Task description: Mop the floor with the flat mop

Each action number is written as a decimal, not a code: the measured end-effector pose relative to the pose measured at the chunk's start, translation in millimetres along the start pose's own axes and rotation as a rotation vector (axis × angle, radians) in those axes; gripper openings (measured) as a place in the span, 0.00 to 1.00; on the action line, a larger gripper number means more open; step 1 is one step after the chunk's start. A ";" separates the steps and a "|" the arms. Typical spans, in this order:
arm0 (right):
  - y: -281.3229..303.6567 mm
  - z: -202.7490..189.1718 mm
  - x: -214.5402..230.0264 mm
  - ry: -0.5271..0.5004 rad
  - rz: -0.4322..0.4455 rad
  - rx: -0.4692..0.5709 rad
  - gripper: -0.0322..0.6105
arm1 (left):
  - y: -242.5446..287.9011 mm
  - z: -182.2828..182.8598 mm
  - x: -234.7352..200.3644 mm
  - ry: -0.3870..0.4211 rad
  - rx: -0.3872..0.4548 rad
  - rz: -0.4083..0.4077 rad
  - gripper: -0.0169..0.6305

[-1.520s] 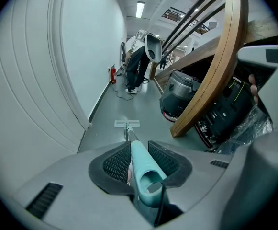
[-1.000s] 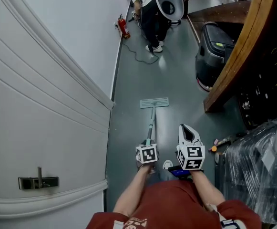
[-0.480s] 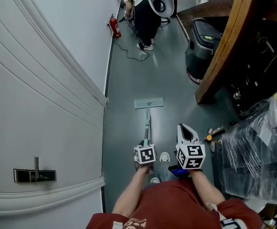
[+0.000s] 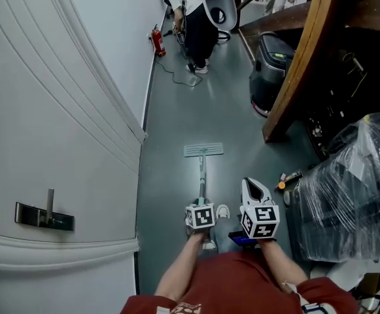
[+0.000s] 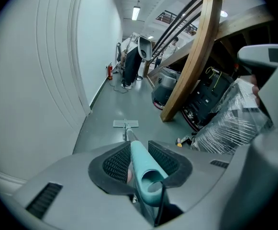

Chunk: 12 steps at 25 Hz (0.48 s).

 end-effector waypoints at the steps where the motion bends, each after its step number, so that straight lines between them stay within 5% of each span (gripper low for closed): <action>1: -8.6 -3.1 -5.0 0.001 -0.002 0.006 0.08 | -5.6 -7.8 -0.7 0.005 0.002 -0.003 0.23; 12: -94.2 -31.0 -21.3 -0.002 -0.042 0.006 0.08 | -53.2 -85.3 14.4 0.029 -0.029 -0.015 0.23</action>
Point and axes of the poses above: the fingertips, and each gripper's own axes: y forward along the fingers, x to its right, z out of its top, the point moved 1 cm from there along -y, backward along the fingers, and after that the axes turned 3 degrees about -z, right-handed, at the moved point
